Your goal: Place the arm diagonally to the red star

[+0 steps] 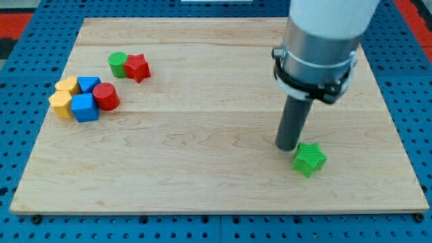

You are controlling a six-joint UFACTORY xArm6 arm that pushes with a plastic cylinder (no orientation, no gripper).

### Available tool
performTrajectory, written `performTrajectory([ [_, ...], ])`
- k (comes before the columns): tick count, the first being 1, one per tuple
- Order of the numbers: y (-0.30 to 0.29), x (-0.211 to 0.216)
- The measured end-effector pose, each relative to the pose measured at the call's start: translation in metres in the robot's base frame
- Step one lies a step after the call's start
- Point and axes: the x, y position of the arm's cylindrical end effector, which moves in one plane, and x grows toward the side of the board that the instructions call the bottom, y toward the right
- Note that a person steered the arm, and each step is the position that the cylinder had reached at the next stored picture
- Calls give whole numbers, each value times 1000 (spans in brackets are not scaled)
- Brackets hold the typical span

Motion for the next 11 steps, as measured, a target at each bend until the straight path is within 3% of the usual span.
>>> performTrajectory([
  [3, -80, -163],
  [4, -93, -189],
  [9, -196, -205],
  [11, -201, -209],
])
